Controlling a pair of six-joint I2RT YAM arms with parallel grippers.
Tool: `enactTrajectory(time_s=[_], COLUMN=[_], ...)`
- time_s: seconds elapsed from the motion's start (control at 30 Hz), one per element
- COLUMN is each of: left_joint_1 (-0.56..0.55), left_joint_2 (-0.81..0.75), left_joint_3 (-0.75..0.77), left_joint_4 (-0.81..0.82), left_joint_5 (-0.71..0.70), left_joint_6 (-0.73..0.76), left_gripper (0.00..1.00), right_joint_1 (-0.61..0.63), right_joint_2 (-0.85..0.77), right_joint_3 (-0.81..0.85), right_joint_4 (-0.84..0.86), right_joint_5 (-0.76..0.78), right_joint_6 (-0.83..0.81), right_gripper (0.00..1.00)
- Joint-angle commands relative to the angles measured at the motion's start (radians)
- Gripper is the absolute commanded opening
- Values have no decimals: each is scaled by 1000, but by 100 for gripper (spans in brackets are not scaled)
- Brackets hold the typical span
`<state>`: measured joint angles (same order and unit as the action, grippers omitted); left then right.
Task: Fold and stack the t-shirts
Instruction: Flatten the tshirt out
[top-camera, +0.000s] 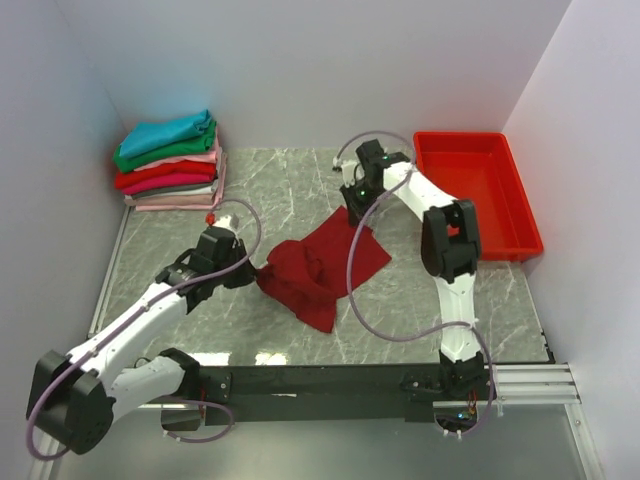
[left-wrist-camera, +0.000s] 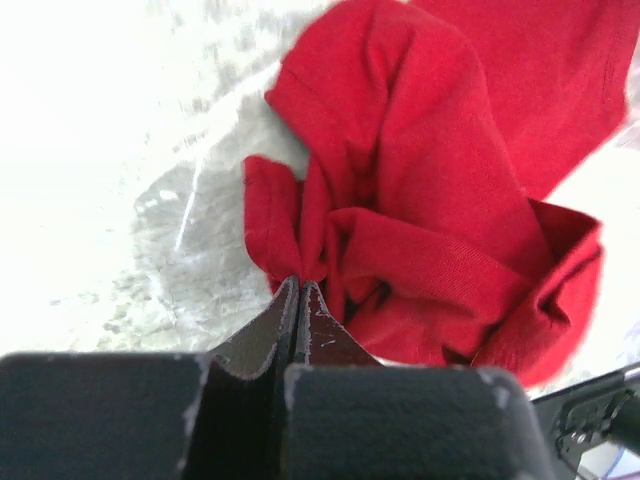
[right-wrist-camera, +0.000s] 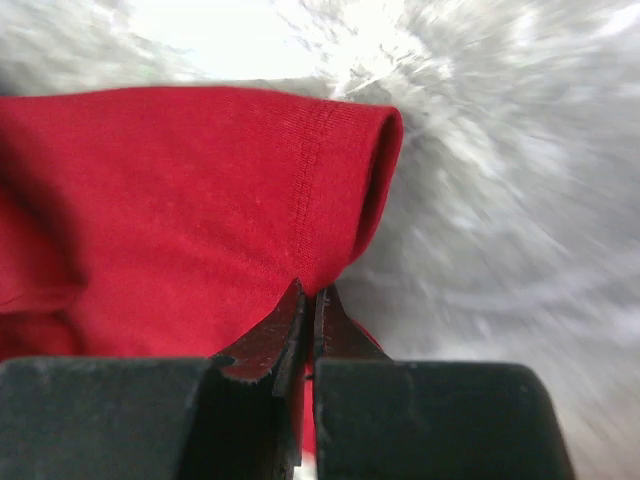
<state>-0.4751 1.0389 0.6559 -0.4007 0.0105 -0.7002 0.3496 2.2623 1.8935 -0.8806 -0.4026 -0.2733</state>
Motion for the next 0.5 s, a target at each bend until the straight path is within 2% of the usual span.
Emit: enactTrajectory(time_s=[0.0, 0.1, 0.23, 0.47], left_joint_1=[-2, -3, -3, -2], left_joint_2=[-97, -187, -315, -526], left_joint_3=[109, 175, 249, 278], left_joint_4=[-18, -46, -40, 37], left_joint_5=[-101, -184, -266, -257], left_joint_6=[17, 48, 102, 183], left_gripper=[0, 0, 0, 0], right_joint_1=[-3, -3, -3, -3], right_joint_2=[-282, -430, -642, -932], right_joint_3=[59, 119, 119, -35], right_joint_4=[25, 11, 34, 138], right_joint_5=[68, 61, 33, 8], right_joint_6=[-30, -47, -53, -52], right_gripper=[0, 0, 0, 0])
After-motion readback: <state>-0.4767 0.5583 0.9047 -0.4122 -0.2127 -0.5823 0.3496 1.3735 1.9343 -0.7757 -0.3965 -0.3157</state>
